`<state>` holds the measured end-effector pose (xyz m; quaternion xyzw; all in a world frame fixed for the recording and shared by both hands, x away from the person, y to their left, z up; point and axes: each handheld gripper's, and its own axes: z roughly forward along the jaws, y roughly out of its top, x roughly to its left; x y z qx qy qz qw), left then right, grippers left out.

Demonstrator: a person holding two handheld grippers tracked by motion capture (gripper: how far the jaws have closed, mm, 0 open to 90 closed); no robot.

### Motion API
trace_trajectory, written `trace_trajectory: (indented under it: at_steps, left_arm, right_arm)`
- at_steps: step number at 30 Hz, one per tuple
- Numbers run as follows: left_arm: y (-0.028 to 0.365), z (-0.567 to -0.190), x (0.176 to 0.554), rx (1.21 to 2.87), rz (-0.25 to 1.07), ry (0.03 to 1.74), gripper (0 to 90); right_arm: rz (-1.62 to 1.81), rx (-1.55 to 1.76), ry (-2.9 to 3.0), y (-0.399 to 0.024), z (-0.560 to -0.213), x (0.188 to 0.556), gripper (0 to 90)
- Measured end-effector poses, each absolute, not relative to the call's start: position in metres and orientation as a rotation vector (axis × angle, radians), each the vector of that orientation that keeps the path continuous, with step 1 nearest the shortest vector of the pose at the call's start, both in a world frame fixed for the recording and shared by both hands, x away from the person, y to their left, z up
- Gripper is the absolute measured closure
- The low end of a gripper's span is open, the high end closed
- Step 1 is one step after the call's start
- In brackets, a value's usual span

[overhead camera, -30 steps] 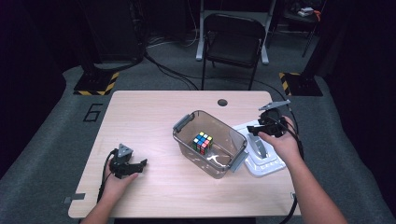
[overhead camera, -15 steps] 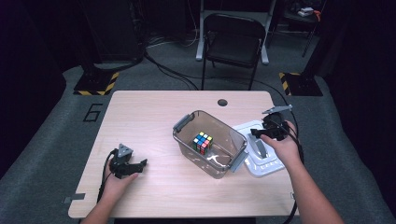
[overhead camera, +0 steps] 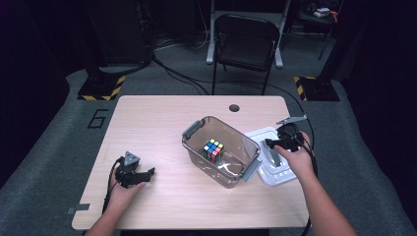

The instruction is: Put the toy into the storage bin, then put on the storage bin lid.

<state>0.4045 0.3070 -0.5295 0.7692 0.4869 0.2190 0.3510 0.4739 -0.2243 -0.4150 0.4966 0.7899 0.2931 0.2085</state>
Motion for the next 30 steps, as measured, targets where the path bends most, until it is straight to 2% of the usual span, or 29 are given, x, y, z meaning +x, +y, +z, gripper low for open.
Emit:
trace_trajectory:
  at_steps: [30]
  left_arm:
    - [0.307, -0.530, 0.404, 1.992, 0.567, 1.260, 22.9]
  right_arm:
    - [0.744, 1.444, 2.194, -0.230, -0.452, 0.481, 43.5]
